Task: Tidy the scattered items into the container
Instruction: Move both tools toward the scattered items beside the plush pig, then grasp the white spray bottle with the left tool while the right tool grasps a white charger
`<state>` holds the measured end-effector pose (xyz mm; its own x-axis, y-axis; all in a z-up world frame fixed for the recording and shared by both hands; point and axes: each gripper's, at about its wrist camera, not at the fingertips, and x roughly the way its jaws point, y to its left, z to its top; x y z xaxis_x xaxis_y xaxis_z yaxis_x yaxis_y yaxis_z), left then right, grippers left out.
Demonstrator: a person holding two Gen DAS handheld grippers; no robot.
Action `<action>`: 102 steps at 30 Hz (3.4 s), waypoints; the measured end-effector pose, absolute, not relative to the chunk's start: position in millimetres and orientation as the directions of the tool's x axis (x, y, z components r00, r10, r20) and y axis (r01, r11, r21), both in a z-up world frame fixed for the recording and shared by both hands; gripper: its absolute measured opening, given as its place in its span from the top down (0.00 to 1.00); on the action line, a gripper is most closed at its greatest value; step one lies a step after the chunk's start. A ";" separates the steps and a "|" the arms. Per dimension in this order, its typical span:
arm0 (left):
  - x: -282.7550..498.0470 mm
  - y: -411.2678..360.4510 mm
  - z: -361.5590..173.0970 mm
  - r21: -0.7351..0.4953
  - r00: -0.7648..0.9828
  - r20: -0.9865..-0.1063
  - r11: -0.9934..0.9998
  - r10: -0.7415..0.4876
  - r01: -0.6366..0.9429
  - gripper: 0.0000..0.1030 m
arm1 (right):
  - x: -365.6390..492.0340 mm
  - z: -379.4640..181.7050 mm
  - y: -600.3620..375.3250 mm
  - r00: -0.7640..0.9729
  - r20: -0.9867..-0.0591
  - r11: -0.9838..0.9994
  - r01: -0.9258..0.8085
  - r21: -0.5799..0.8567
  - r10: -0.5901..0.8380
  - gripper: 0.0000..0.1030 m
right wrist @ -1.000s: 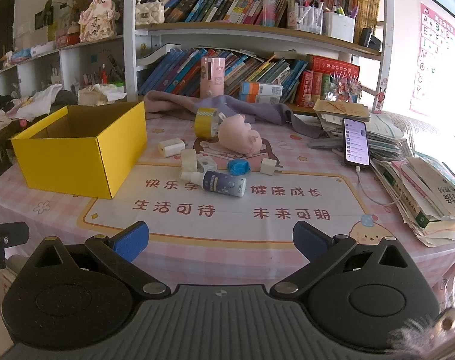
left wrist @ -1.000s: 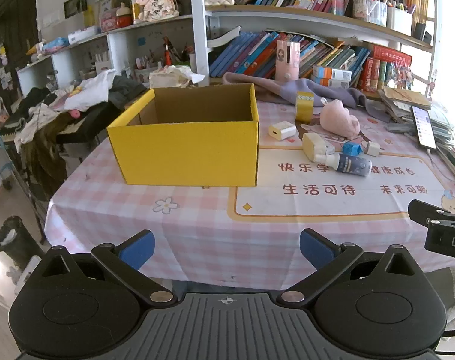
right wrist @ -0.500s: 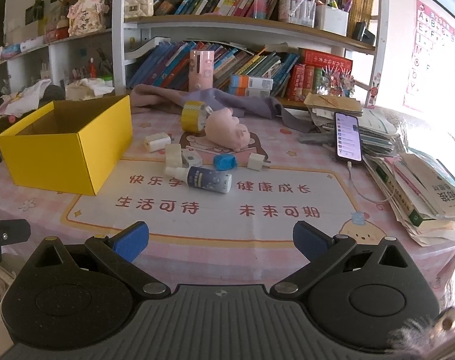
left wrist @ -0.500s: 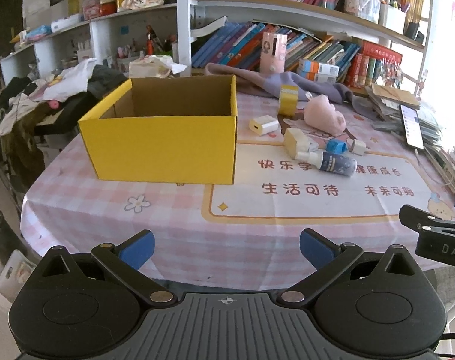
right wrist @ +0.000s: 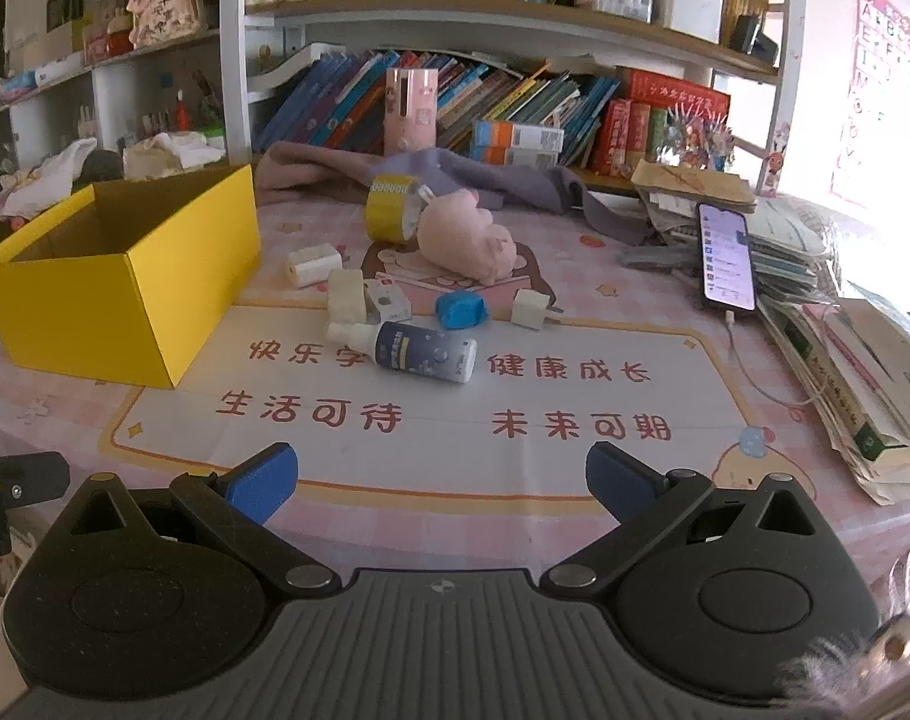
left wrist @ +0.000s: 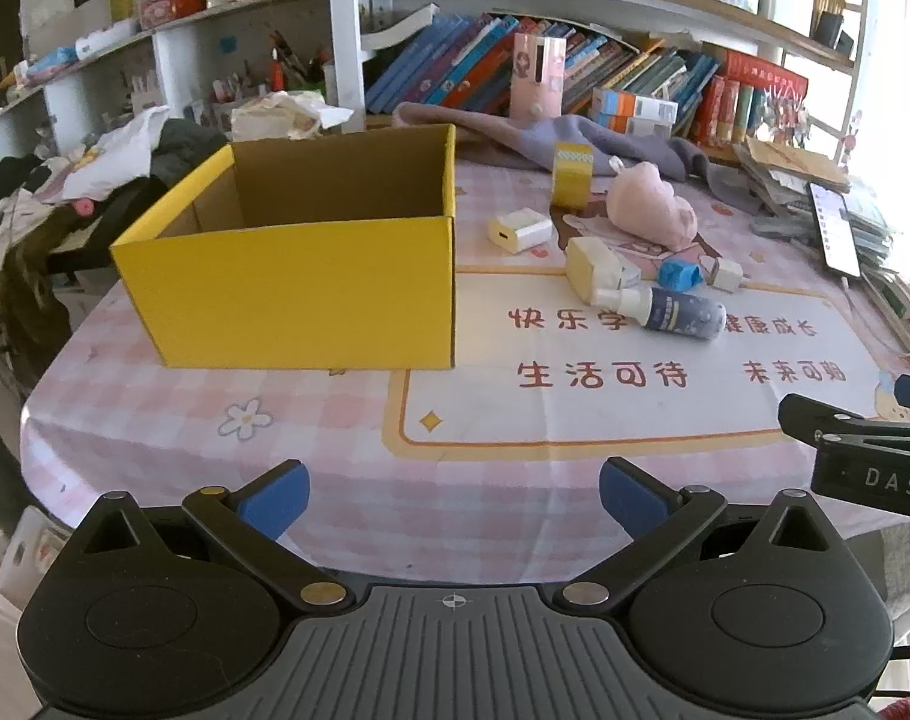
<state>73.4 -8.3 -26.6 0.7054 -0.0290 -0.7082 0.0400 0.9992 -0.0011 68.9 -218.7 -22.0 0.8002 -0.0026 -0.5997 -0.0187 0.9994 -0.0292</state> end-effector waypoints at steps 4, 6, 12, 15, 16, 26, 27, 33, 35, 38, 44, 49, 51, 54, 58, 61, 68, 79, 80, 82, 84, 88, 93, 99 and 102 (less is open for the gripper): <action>89.9 -15.6 -27.6 -0.026 0.705 -0.707 0.998 -0.061 0.060 0.00 | 85.3 -22.6 -224.2 0.795 -0.606 0.999 -0.019 -0.032 -0.004 0.00; 99.2 -20.9 -28.1 -0.053 0.704 -0.704 0.995 -0.094 0.079 0.00 | 94.2 -21.5 -229.4 0.796 -0.605 0.999 -0.021 -0.039 -0.007 0.00; 128.7 -50.0 -28.7 -0.072 0.698 -0.701 0.988 -0.147 0.136 0.00 | 123.4 -16.8 -251.5 0.798 -0.602 0.998 -0.017 -0.064 -0.025 0.00; 143.8 -67.2 -29.2 -0.074 0.691 -0.704 0.985 -0.164 0.159 0.00 | 140.5 -16.0 -265.0 0.793 -0.608 0.997 -0.015 -0.072 -0.032 0.00; 149.2 -72.9 -29.4 -0.074 0.689 -0.705 0.984 -0.168 0.164 0.00 | 146.0 -16.0 -269.3 0.791 -0.611 0.997 -0.015 -0.073 -0.032 0.00; 200.1 -115.7 -38.9 -0.079 0.640 -0.752 0.985 -0.160 0.153 0.00 | 206.9 -22.5 -311.4 0.758 -0.652 0.997 -0.053 -0.050 0.008 0.00; 205.0 -119.3 -40.5 -0.083 0.635 -0.756 0.986 -0.158 0.146 0.00 | 212.8 -23.6 -314.7 0.754 -0.657 0.997 -0.060 -0.048 0.014 0.00; 234.4 -130.5 -50.8 -0.159 0.625 -0.762 0.984 -0.171 0.075 0.00 | 245.1 -31.4 -332.2 0.730 -0.680 0.991 -0.132 -0.034 0.074 0.04; 246.1 -131.8 -58.5 -0.192 0.600 -0.781 0.981 -0.175 0.037 0.01 | 255.7 -33.9 -336.3 0.721 -0.686 0.986 -0.166 -0.032 0.099 0.11; 261.8 -130.3 -69.0 -0.245 0.570 -0.801 0.969 -0.186 -0.028 0.01 | 270.0 -38.2 -339.0 0.711 -0.690 0.976 -0.215 -0.032 0.134 0.17; 285.9 -129.4 -82.0 -0.327 0.540 -0.818 0.933 -0.200 -0.150 0.04 | 301.9 -50.1 -338.1 0.692 -0.695 0.951 -0.307 -0.039 0.195 0.25; 292.1 -129.5 -92.9 -0.331 0.504 -0.843 0.920 -0.188 -0.211 0.07 | 332.6 -67.2 -331.5 0.665 -0.720 0.936 -0.347 -0.062 0.199 0.30; 292.4 -131.4 -92.9 -0.315 0.504 -0.846 0.926 -0.174 -0.209 0.09 | 339.6 -73.6 -330.9 0.648 -0.732 0.933 -0.356 -0.050 0.209 0.34; 289.9 -135.5 -91.6 -0.301 0.506 -0.846 0.934 -0.169 -0.191 0.17 | 345.1 -81.5 -331.9 0.617 -0.752 0.932 -0.362 -0.012 0.230 0.44; 284.3 -139.3 -89.5 -0.279 0.499 -0.849 0.949 -0.173 -0.144 0.38 | 342.1 -86.2 -332.8 0.589 -0.768 0.933 -0.359 0.027 0.249 0.58; 275.7 -133.3 -88.3 -0.279 0.493 -0.853 0.948 -0.173 -0.151 0.48 | 336.5 -83.8 -331.3 0.579 -0.772 0.928 -0.370 0.036 0.261 0.70; 258.5 -113.4 -83.1 -0.231 0.484 -0.868 0.954 -0.113 -0.192 0.52 | 313.8 -79.1 -328.5 0.524 -0.795 0.910 -0.406 0.081 0.305 0.72; 247.9 -139.0 -86.2 -0.168 0.471 -0.874 0.984 -0.122 -0.057 0.57 | 323.4 -82.3 -321.5 0.557 -0.775 0.893 -0.449 0.022 0.299 0.55; 247.4 -143.4 -84.6 -0.146 0.477 -0.871 0.989 -0.120 -0.018 0.62 | 324.8 -83.3 -323.3 0.550 -0.779 0.894 -0.446 0.031 0.302 0.57; 243.6 -151.7 -80.7 -0.082 0.490 -0.867 0.996 -0.095 0.047 0.63 | 324.8 -83.1 -325.1 0.543 -0.780 0.893 -0.448 0.042 0.309 0.60; 241.7 -155.0 -78.8 -0.043 0.492 -0.868 0.997 -0.069 0.065 0.63 | 323.3 -82.5 -325.4 0.535 -0.784 0.888 -0.457 0.047 0.317 0.62; 243.4 -149.3 -83.3 -0.076 0.467 -0.881 0.997 -0.078 0.022 0.63 | 319.8 -82.7 -322.8 0.528 -0.784 0.879 -0.474 0.048 0.327 0.62; 241.0 -150.9 -86.2 -0.079 0.464 -0.882 0.997 -0.079 0.020 0.63 | 314.2 -84.2 -319.9 0.540 -0.776 0.867 -0.498 0.018 0.326 0.73; 237.4 -149.3 -83.3 -0.109 0.480 -0.870 0.993 -0.114 0.039 0.70 | 306.8 -80.2 -321.7 0.538 -0.774 0.873 -0.486 0.038 0.334 0.77; 235.2 -149.5 -76.6 -0.116 0.506 -0.853 0.992 -0.130 0.059 0.70 | 300.5 -71.1 -322.9 0.554 -0.758 0.874 -0.484 0.044 0.344 0.77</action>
